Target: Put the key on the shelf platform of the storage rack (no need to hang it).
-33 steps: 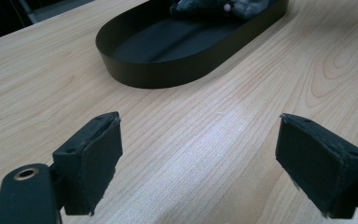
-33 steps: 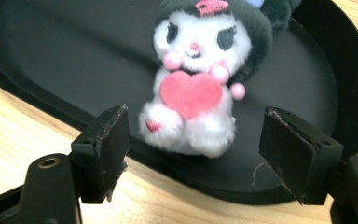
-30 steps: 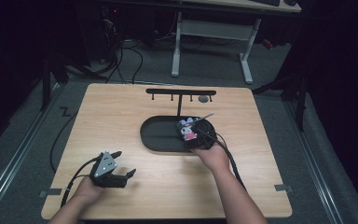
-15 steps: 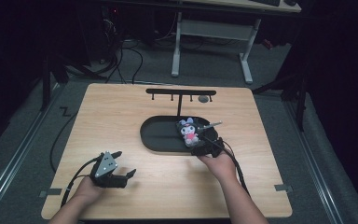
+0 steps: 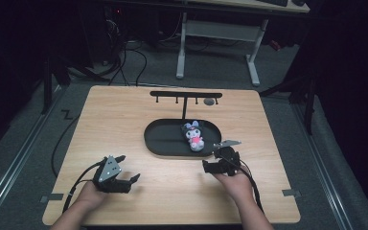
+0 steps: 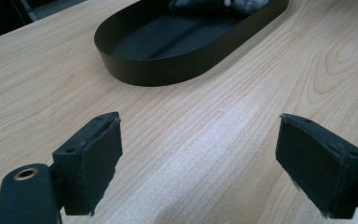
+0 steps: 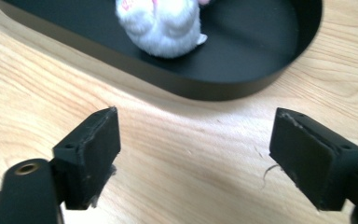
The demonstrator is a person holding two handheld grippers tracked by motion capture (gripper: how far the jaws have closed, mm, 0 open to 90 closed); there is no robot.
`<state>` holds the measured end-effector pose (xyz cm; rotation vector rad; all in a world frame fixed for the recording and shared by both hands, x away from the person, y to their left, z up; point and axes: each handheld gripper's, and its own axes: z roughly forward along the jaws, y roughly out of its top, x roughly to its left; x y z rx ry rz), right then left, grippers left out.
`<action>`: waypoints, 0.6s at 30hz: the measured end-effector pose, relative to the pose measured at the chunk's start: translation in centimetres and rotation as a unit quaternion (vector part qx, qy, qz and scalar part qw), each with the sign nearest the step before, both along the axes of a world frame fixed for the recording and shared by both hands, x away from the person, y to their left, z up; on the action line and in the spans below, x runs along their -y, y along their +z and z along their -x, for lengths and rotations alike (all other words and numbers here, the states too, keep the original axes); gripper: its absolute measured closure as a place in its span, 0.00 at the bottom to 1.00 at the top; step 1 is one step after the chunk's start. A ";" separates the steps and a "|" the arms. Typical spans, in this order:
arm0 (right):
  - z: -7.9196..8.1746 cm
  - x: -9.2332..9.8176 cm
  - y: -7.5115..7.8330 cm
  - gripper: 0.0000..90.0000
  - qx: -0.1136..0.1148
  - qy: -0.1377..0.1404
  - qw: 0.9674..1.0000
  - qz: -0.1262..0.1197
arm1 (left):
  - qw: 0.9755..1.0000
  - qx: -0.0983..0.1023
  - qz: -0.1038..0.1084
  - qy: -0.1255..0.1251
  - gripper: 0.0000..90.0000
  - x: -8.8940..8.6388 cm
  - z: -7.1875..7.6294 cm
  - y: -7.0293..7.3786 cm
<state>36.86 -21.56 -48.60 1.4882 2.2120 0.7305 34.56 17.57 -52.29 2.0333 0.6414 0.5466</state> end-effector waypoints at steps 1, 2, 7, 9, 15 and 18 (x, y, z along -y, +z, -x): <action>0.4 0.2 -0.2 0.17 0.009 0.002 1.000 0.002 | 1.000 0.000 0.000 0.000 0.17 0.0 0.0 0.0; 0.8 0.3 -0.3 0.17 0.013 0.002 1.000 0.002 | 1.000 -0.001 0.000 0.000 0.17 0.0 0.0 0.0; 2.5 1.3 -1.0 0.16 0.040 -0.005 0.999 0.000 | 1.000 -0.001 0.000 0.001 0.17 0.0 0.0 0.0; 3.3 1.6 -1.3 0.16 0.049 -0.010 0.999 -0.012 | 1.000 -0.001 -0.001 0.001 0.17 0.0 0.0 0.0; 5.4 2.1 -2.2 0.16 0.079 -0.010 0.996 -0.026 | 1.000 -0.001 -0.004 0.000 0.17 0.1 0.0 0.0; 6.5 2.1 -2.7 0.16 0.099 -0.008 0.995 -0.029 | 1.000 -0.002 -0.003 0.001 0.17 0.1 0.0 0.0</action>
